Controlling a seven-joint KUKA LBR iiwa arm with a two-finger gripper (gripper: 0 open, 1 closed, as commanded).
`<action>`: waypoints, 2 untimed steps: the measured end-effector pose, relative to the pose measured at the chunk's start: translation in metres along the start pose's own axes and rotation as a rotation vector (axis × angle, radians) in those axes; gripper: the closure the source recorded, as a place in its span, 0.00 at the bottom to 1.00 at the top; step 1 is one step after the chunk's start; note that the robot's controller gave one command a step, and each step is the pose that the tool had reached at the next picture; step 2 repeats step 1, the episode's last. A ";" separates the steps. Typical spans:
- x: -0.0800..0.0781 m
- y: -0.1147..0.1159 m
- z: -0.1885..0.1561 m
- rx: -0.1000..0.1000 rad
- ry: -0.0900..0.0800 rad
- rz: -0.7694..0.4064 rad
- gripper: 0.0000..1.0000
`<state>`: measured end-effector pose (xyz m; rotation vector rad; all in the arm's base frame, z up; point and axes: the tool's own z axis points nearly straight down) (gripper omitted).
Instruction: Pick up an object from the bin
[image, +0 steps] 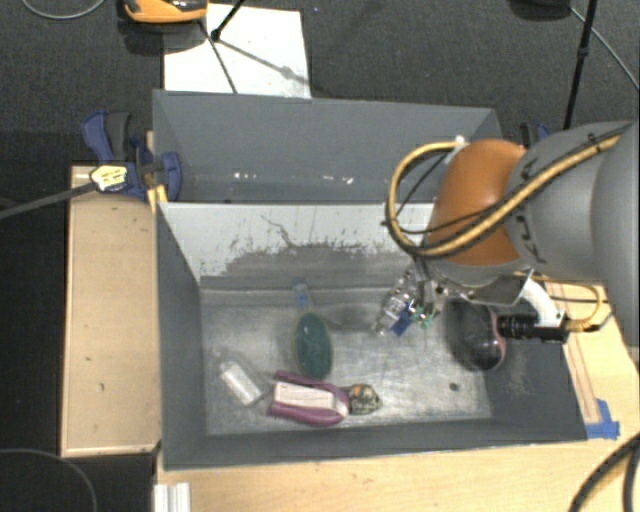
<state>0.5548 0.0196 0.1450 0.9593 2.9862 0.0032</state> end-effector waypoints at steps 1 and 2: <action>-0.001 0.001 -0.022 0.000 0.000 -0.010 1.00; -0.001 0.001 -0.022 0.000 0.000 -0.010 1.00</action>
Offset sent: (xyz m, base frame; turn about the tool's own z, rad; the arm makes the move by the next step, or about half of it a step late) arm 0.0000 0.0000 0.0207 0.0000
